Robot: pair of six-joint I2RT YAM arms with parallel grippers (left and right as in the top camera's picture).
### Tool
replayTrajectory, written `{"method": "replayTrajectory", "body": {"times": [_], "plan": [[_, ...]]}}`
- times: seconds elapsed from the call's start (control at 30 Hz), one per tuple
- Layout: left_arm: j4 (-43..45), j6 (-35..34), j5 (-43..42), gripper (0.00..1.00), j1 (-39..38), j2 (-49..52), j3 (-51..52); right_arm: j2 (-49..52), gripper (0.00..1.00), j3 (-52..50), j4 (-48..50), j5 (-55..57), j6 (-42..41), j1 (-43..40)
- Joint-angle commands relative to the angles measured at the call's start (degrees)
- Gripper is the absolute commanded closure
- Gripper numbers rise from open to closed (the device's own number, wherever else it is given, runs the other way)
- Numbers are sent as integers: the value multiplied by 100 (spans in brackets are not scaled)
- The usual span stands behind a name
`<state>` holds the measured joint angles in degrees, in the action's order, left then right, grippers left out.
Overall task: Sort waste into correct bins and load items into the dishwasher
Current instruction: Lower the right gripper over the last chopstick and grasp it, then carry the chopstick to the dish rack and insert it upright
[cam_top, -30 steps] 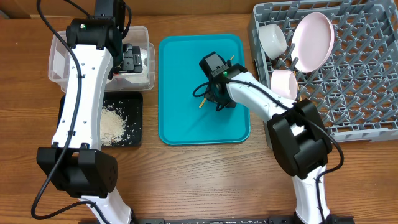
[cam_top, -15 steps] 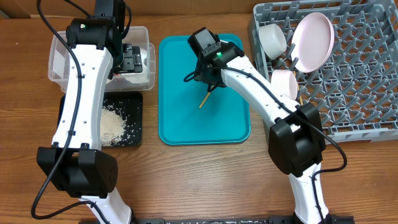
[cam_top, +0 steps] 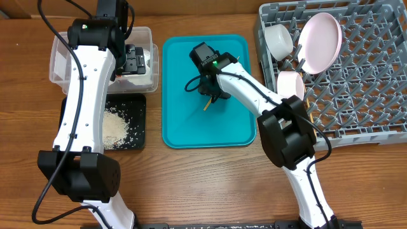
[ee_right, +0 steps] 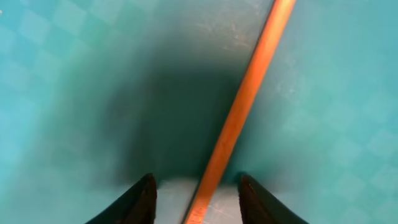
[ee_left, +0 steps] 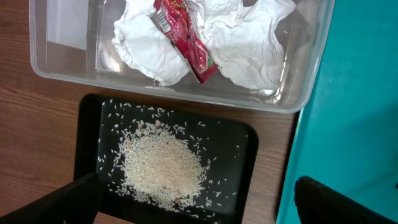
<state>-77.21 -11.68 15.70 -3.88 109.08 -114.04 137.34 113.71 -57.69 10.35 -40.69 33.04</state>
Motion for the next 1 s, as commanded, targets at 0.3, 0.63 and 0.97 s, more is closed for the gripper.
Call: {"method": "replayTrajectory", "body": {"times": [0.3,0.63,0.97], "plan": [[-11,-33,79,0,11,-153,-120,39,71,63,-1023,57,4,0],[-11,-33,81,0,11,-153,-120,39,96,63,-1036,55,24,0],[-11,-33,79,0,11,-153,-120,-470,96,798,-1956,129,1635,-210]]}}
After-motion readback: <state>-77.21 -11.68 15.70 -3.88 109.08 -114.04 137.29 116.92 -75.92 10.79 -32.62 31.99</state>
